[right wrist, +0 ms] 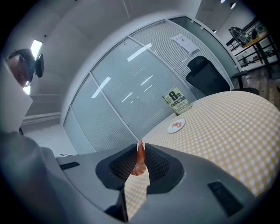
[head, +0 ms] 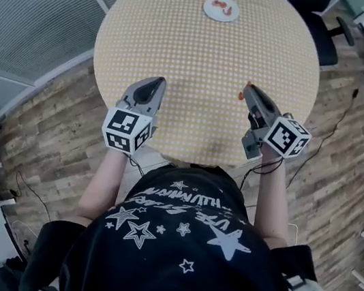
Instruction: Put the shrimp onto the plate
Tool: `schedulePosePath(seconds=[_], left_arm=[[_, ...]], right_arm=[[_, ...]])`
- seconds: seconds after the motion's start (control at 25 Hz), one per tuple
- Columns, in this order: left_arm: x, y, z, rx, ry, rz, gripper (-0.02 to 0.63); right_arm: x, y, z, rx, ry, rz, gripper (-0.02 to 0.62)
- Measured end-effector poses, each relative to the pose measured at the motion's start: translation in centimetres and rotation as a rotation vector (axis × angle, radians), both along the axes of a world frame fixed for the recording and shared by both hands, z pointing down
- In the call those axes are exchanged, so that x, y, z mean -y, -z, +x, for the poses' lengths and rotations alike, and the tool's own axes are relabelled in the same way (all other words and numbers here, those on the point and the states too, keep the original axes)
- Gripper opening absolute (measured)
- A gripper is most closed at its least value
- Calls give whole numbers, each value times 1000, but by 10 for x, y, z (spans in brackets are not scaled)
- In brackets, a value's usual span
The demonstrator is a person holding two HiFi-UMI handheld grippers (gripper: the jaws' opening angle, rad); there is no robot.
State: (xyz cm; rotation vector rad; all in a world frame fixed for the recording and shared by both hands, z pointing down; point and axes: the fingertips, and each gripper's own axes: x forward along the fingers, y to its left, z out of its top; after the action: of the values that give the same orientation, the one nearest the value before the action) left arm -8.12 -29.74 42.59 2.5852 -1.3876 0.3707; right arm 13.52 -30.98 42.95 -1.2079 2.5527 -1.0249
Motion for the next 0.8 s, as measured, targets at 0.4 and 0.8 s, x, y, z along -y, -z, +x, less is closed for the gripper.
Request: schedulePosePath(seconds=[0.4, 0.8], left_arm=[[66, -3, 24, 10, 20, -6, 6], [128, -15, 35, 53, 38, -73, 6]], right_arm=[[97, 10, -1, -60, 97, 33, 64], [200, -4, -7, -95, 175, 22, 64]])
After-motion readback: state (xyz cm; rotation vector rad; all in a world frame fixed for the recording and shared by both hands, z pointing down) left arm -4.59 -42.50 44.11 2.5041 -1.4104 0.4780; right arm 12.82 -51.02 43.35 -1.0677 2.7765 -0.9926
